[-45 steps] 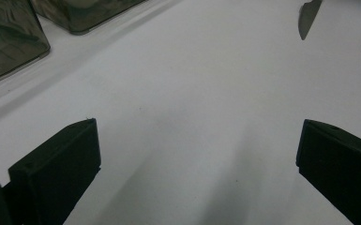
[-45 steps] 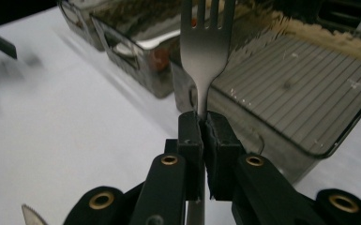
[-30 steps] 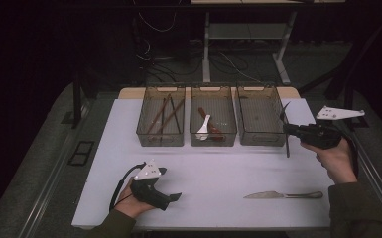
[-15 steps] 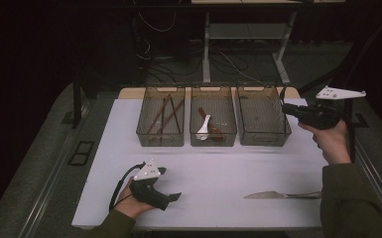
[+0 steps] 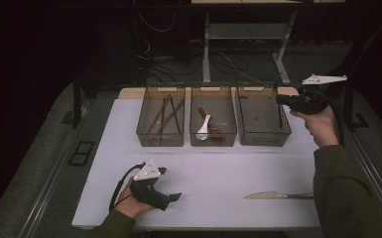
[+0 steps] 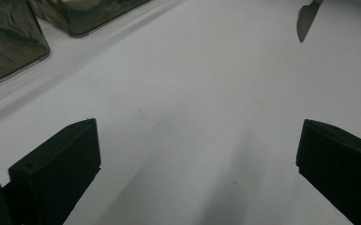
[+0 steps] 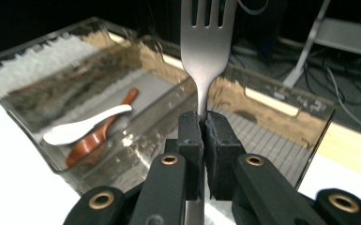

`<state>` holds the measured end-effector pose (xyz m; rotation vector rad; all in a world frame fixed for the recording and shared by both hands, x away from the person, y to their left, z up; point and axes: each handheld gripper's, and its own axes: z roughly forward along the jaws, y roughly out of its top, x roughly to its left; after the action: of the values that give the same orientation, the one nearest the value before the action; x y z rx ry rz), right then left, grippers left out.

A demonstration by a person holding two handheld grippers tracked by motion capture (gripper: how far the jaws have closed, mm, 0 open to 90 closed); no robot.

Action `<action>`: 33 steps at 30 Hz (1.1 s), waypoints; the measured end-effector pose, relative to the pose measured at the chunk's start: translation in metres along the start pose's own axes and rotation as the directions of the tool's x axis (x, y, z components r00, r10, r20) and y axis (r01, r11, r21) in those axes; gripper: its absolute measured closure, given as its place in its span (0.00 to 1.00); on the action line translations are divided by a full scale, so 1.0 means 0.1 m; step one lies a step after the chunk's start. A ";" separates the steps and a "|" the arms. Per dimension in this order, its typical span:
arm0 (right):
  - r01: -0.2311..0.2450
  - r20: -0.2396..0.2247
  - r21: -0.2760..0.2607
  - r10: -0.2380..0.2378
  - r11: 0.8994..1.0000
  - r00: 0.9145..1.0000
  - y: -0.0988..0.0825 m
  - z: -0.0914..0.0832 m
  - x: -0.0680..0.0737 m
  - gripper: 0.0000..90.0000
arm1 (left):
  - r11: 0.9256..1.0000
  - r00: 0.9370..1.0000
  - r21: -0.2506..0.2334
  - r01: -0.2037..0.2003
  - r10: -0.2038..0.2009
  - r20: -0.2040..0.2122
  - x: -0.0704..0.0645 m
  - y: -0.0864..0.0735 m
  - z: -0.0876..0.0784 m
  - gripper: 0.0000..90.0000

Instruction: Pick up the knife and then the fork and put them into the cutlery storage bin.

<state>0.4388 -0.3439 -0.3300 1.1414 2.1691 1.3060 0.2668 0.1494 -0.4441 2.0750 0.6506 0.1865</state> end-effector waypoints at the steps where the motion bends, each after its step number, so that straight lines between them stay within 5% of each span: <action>1: -0.002 0.002 0.018 0.002 1.000 1.000 -0.01 0.04 -0.01 0.95 | 1.000 1.000 0.000 0.000 0.000 0.000 0.00 0.00 0.00 0.00; 10: -0.005 0.026 0.179 0.000 0.984 1.000 -0.14 0.33 -0.08 0.95 | 1.000 1.000 -0.001 0.001 -0.001 0.000 0.00 0.00 0.00 0.00; 17: -0.011 0.035 0.273 0.001 0.962 0.999 -0.19 0.44 -0.11 0.95 | 1.000 1.000 0.000 0.000 0.000 0.000 0.00 0.00 0.00 0.00; 24: -0.012 0.022 0.341 0.005 0.940 1.000 -0.25 0.54 -0.11 0.95 | 1.000 1.000 0.001 0.001 -0.001 0.000 0.00 0.00 -0.01 0.00; 31: 0.001 0.007 0.366 -0.004 0.930 1.000 -0.28 0.62 -0.10 0.93 | 1.000 1.000 0.001 0.001 -0.001 0.000 0.00 0.00 -0.01 0.00; 33: 0.008 0.011 0.362 -0.013 0.932 1.000 -0.28 0.63 -0.09 0.84 | 1.000 1.000 0.000 0.001 -0.001 0.000 0.00 0.00 -0.01 0.00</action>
<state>0.4725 -0.3225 -0.3868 1.2621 2.4699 0.9089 0.2662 0.1501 -0.4438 2.0751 0.6517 0.1857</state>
